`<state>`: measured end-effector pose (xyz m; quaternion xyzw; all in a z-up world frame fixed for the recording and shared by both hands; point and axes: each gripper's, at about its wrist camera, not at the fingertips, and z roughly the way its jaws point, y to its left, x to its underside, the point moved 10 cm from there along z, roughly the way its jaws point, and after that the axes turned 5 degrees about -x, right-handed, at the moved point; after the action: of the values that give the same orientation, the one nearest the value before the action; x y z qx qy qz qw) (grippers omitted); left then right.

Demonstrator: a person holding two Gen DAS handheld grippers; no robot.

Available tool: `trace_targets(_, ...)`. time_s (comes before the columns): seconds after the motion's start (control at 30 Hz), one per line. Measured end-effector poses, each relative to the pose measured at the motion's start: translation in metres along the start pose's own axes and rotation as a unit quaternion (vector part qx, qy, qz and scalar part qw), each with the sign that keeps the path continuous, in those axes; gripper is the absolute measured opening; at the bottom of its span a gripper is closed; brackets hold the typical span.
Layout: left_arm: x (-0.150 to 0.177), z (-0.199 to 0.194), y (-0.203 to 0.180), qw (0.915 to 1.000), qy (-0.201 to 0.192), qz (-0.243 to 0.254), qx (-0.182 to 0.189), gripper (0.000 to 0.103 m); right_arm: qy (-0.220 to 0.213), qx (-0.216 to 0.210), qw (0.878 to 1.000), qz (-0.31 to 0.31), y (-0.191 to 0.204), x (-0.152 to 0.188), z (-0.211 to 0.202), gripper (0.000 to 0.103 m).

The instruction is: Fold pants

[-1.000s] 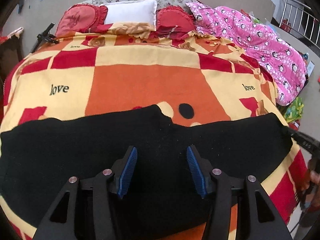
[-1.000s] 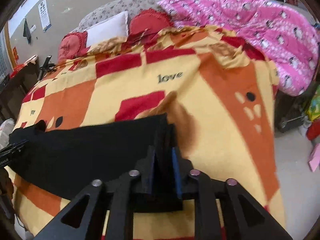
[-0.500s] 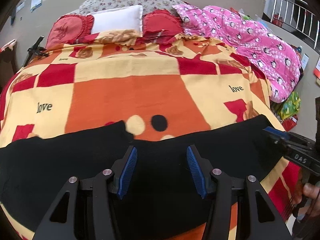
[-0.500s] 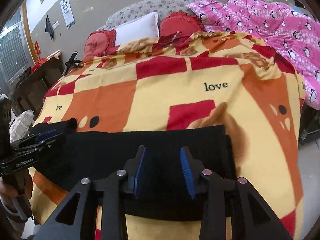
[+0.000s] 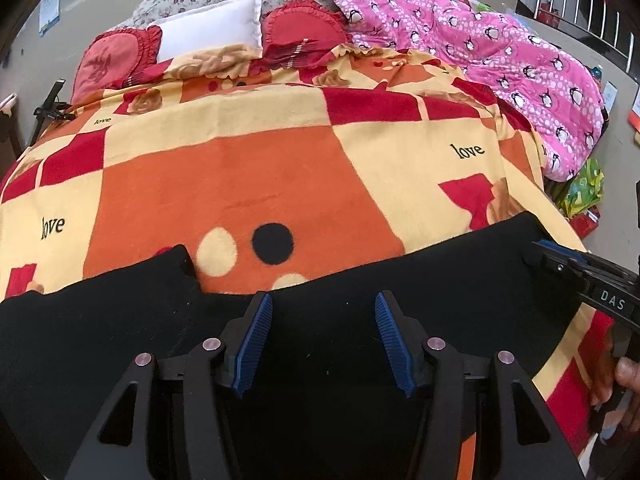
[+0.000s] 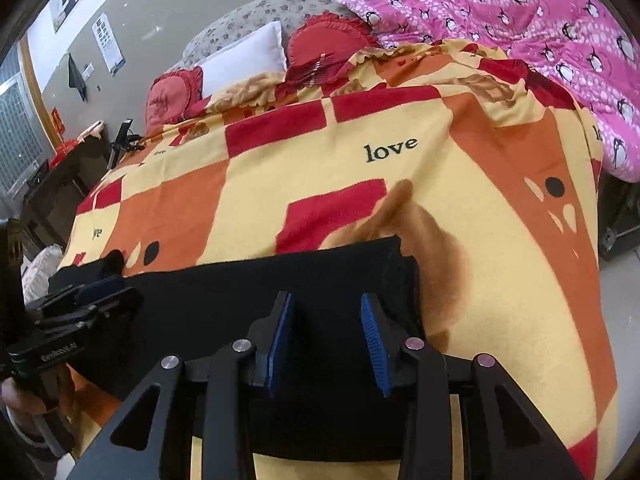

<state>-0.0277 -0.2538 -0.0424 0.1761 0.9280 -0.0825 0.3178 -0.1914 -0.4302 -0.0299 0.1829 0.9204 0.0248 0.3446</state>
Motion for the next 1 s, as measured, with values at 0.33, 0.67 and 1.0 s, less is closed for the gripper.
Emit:
trace_targets(0.33,0.001,-0.014,-0.003,0.9999,-0.009,-0.001,0.01,0.054,-0.009,0.017,1.0,-0.016,0.002,0.006,-0.031,0.047)
trace_targets(0.67,0.008,-0.016,-0.01,0.9999,-0.006,0.008,0.01,0.054,-0.001,0.028,0.999,-0.017,-0.006,0.025,-0.045,0.051)
trace_targets(1.0,0.004,-0.005,-0.014,0.9996,0.006,0.025,0.007,0.055,0.012,0.026,1.0,0.005,-0.023,0.034,-0.033,0.053)
